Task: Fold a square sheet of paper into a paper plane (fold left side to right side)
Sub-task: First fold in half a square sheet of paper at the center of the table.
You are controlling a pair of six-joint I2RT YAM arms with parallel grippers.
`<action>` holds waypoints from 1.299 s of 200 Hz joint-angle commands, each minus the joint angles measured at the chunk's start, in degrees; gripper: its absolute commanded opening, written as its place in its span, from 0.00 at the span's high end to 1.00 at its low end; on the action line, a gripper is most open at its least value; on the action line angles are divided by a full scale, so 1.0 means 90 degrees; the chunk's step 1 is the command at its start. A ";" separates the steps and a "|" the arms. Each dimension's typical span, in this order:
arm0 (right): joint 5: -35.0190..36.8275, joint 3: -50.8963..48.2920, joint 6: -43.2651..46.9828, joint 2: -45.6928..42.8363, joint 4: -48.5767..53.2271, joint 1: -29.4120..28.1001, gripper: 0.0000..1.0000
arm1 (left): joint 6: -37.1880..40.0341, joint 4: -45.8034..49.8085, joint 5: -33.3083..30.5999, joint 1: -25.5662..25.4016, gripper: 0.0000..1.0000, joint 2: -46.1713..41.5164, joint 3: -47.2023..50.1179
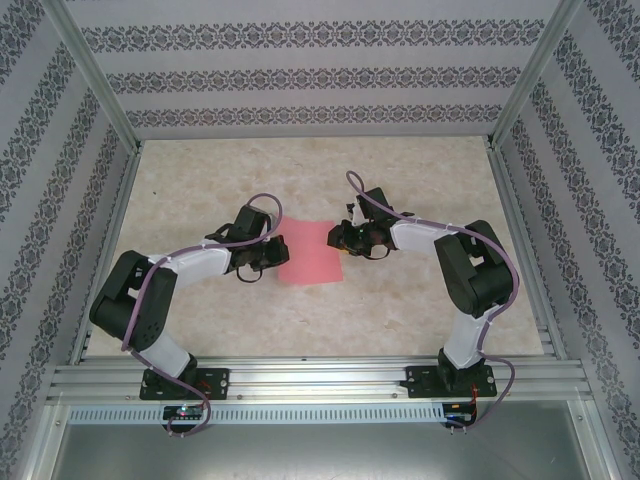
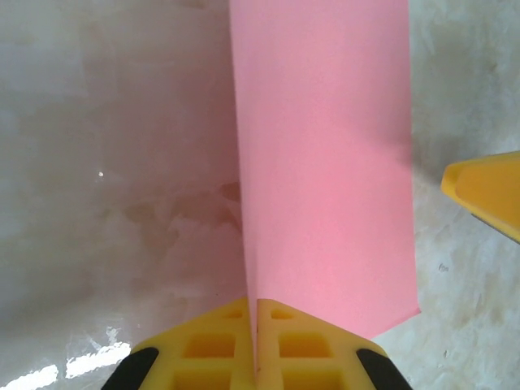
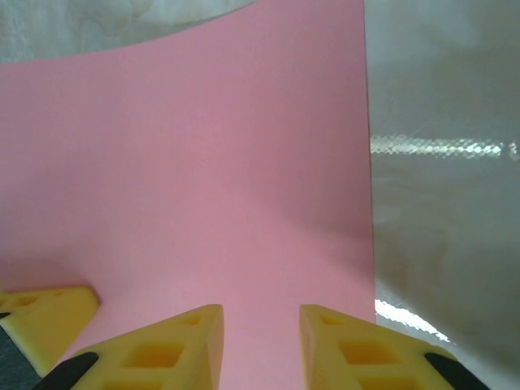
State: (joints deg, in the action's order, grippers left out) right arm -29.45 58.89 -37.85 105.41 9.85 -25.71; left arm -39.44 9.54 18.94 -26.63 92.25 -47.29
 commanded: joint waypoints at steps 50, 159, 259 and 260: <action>-0.0095 0.0330 0.0139 0.0190 0.0061 0.0035 0.69 | 0.0470 0.0461 0.0098 0.0067 0.98 0.0358 -0.0607; 0.0215 0.0316 0.0317 0.0627 0.0526 0.0028 0.70 | 0.0367 0.0042 0.0744 0.0068 0.50 0.0388 -0.0893; 0.0012 0.0059 0.0270 0.0487 0.0272 0.0090 0.70 | -0.0225 -0.1299 0.1644 -0.0109 0.44 0.0739 -0.0712; 0.0011 0.0059 0.0270 0.0477 0.0263 0.0092 0.70 | -0.0221 -0.1302 0.1645 -0.0108 0.44 0.0743 -0.0712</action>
State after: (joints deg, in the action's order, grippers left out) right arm -29.21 61.10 -35.90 109.93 12.73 -25.69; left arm -39.94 2.31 31.29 -26.76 97.32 -54.15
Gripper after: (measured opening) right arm 0.298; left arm 0.563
